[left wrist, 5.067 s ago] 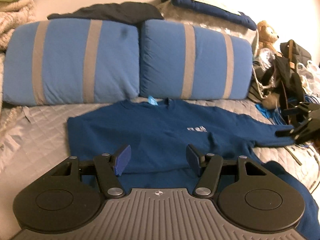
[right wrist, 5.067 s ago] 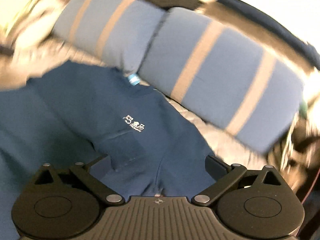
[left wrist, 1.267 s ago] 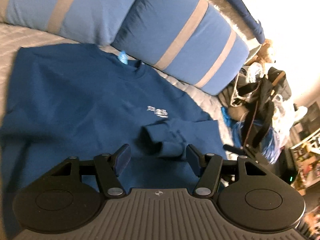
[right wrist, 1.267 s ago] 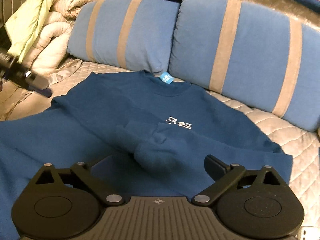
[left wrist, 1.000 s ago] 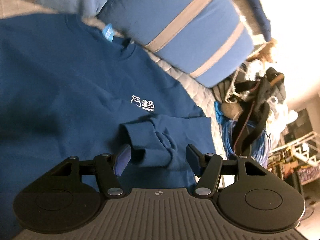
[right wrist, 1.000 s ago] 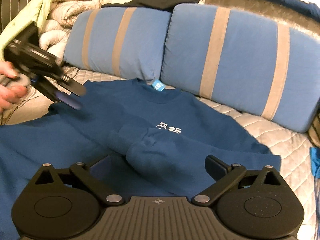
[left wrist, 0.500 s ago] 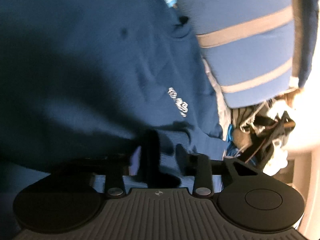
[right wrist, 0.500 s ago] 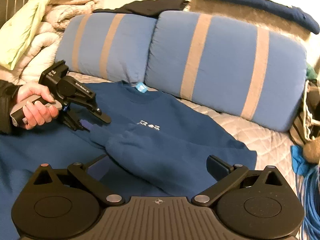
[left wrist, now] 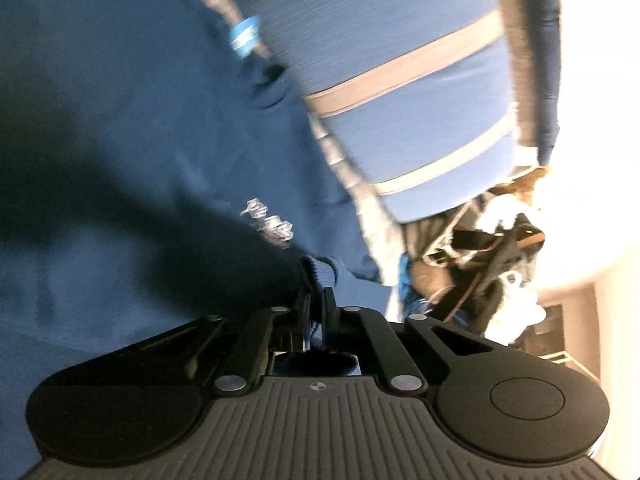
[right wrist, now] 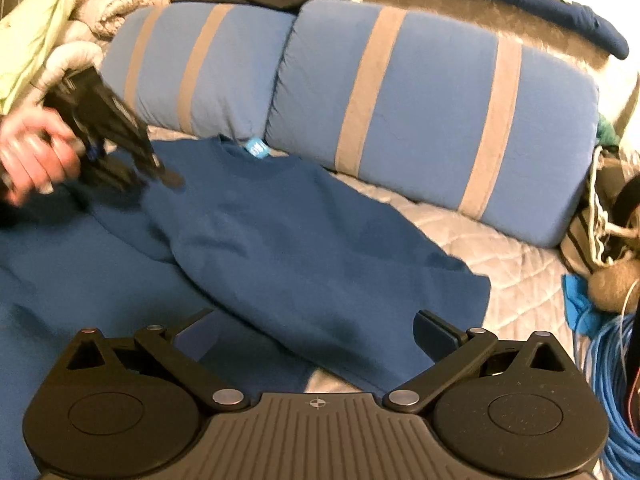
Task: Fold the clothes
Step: 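Grasp the sweatshirt side edge with the left gripper and fold it inward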
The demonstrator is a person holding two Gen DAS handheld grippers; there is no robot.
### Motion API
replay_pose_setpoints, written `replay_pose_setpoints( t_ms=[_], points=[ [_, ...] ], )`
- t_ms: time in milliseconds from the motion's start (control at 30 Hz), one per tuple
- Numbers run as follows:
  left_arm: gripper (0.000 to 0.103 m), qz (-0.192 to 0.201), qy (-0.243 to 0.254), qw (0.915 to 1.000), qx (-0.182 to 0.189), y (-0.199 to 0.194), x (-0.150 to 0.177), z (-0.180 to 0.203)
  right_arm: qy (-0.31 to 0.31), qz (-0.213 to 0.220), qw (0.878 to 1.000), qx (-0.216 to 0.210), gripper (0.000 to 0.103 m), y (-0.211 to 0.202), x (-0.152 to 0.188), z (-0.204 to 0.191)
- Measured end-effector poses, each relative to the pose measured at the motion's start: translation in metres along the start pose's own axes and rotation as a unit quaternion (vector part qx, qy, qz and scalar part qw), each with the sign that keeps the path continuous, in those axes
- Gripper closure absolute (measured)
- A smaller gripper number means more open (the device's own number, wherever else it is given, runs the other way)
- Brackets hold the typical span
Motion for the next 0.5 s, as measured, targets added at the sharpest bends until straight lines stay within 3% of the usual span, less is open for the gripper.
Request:
replay_pose_setpoints(
  t_ms=[167, 333, 500],
  points=[
    [0.098, 0.016, 0.011, 0.9992, 0.036, -0.016, -0.004, 0.028, -0.039, -0.007, 0.999, 0.032, 0.000, 0.010, 0.016, -0.001],
    [0.099, 0.038, 0.035, 0.9951, 0.084, -0.034, -0.011, 0.057, -0.072, -0.006, 0.993, 0.090, 0.000, 0.025, 0.028, 0.008],
    [0.099, 0.062, 0.050, 0.9906, 0.111, -0.056, -0.025, 0.075, -0.029, -0.008, 0.989, 0.142, 0.000, 0.037, 0.032, 0.039]
  ],
)
Point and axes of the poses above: each gripper's, at about its wrist camera, not at the fingertips, and y roughly the way its jaws point, z to its right, x to its underside, the point moved 3 cm from there along y, roughly the way its jaws point, and after that the axes turned 11 degrees about z, right-handed, at the moved point
